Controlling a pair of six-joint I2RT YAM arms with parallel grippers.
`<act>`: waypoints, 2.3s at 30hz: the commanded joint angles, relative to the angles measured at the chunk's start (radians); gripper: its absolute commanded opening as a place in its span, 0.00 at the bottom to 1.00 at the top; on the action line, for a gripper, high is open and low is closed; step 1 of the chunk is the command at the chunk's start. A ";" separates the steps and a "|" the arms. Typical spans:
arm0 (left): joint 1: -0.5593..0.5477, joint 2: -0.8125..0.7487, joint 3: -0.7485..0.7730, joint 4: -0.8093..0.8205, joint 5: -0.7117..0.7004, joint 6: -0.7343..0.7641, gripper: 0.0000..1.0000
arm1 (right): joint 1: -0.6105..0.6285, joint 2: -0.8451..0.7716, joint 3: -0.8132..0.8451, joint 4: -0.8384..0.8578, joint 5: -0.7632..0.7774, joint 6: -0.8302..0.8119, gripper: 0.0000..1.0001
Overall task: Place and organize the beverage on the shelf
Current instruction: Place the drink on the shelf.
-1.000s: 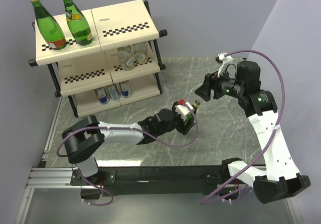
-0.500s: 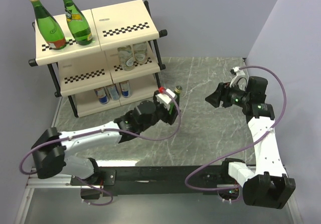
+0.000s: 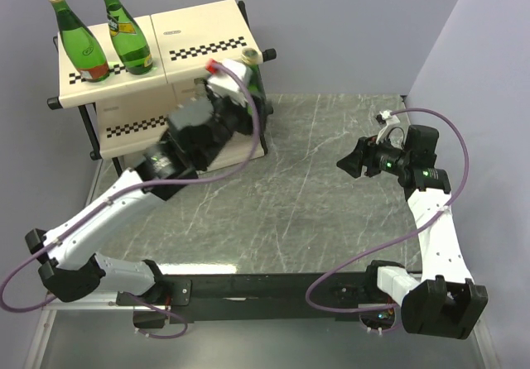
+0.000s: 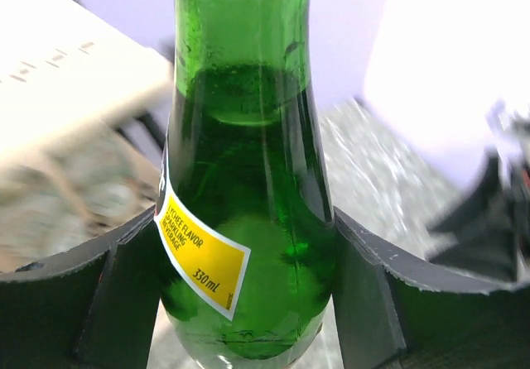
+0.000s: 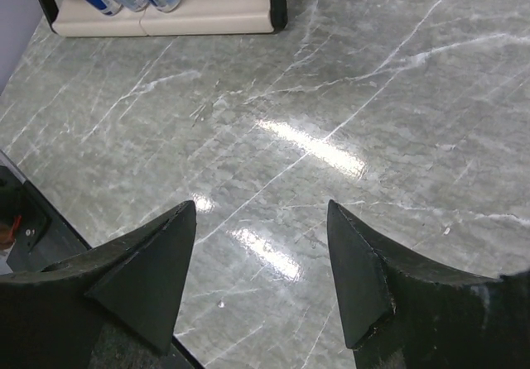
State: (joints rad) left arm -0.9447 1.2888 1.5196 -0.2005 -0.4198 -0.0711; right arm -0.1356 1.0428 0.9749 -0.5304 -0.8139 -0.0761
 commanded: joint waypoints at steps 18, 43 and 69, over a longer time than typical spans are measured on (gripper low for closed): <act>0.273 0.181 0.544 0.013 -0.131 0.179 0.00 | -0.006 -0.072 0.004 0.013 -0.036 -0.042 0.71; 0.554 0.288 0.607 -0.005 0.010 0.034 0.00 | -0.005 -0.066 -0.001 0.014 -0.048 -0.047 0.71; 0.558 0.262 0.544 -0.025 0.032 -0.025 0.88 | -0.013 -0.063 -0.002 0.015 -0.051 -0.044 0.71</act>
State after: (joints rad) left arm -0.3885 1.6035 2.0323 -0.2924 -0.4141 -0.0711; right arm -0.1402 0.9932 0.9749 -0.5358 -0.8551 -0.1101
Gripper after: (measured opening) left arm 0.868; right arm 0.709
